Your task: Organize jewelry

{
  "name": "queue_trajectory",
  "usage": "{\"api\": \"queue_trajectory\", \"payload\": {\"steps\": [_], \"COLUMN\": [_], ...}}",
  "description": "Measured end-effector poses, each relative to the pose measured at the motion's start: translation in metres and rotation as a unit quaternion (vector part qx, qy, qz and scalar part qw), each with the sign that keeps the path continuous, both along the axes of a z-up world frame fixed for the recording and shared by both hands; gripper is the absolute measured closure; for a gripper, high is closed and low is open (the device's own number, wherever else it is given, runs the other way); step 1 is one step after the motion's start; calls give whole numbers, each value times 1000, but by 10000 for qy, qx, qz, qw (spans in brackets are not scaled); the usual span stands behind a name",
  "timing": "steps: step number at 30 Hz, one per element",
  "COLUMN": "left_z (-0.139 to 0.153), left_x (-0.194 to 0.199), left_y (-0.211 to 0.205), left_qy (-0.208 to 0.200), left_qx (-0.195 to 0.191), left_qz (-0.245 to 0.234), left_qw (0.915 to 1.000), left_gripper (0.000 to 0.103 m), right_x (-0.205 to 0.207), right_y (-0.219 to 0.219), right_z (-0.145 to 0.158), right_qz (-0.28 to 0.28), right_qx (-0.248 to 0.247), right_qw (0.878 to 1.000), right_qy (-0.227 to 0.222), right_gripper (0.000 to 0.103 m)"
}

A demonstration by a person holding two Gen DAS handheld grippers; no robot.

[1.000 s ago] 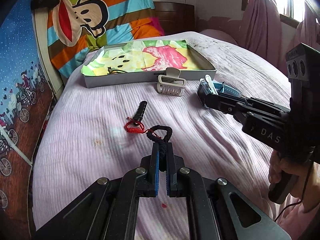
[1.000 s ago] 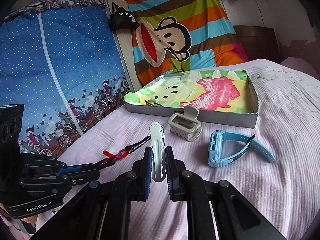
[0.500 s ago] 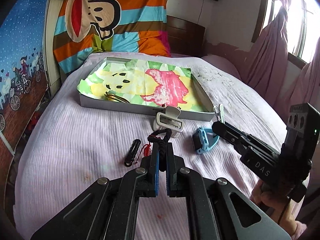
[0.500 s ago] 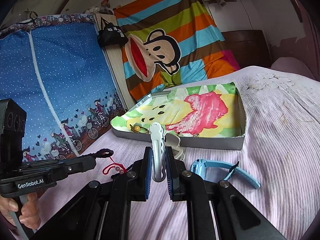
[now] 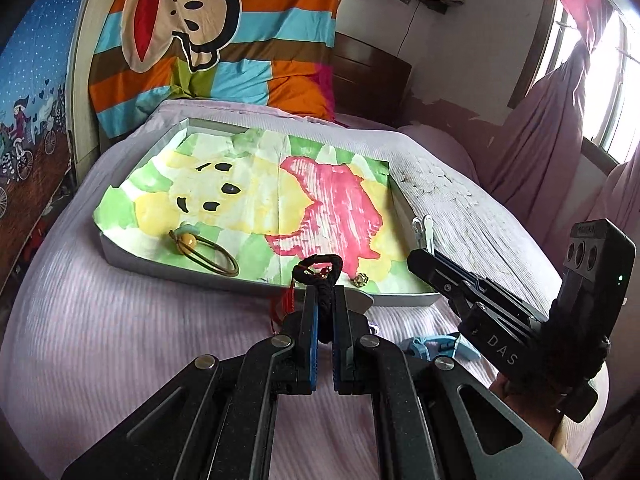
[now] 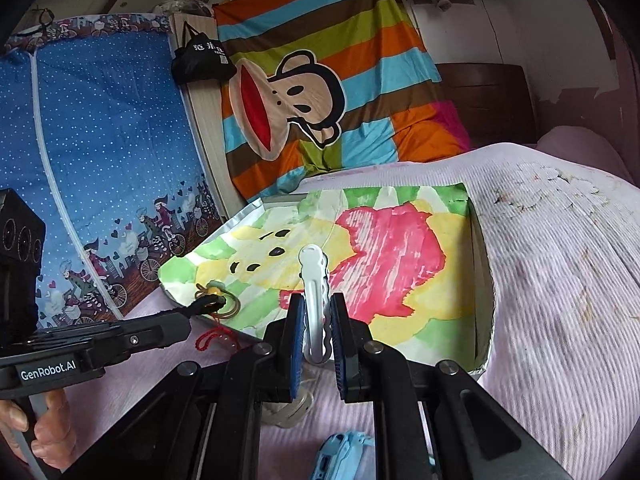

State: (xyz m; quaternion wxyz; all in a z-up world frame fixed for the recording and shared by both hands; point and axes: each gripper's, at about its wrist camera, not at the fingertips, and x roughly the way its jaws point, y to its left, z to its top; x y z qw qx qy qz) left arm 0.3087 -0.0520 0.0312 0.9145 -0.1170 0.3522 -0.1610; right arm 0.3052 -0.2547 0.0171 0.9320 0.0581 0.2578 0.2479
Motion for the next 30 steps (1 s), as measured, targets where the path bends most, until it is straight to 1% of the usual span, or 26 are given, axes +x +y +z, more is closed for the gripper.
{"api": "queue_trajectory", "payload": {"steps": [5, 10, 16, 22, 25, 30], "left_z": [-5, -12, -18, -28, -33, -34], "left_x": [20, 36, 49, 62, 65, 64], "left_y": [5, 3, -2, -5, -6, -8], "left_qy": [118, 273, 338, 493, 596, 584], "left_qx": [-182, -126, -54, 28, 94, 138], "left_qz": [24, 83, 107, 171, 196, 234], "left_qw": [9998, 9995, 9994, 9986, 9980, 9979], "left_gripper": [99, 99, 99, 99, 99, 99], "right_x": [18, 27, 37, 42, 42, 42], "right_y": [-4, -1, -3, -6, -2, 1], "right_z": [-15, -25, -34, -33, -34, -34], "right_qz": [-129, -197, -281, -303, -289, -298], "right_qx": [-39, -172, -230, -229, -366, -476], "right_qw": [9996, 9989, 9978, 9974, 9967, 9960], "right_qy": [237, 382, 563, 620, 666, 691], "right_gripper": [90, 90, 90, 90, 90, 90]}}
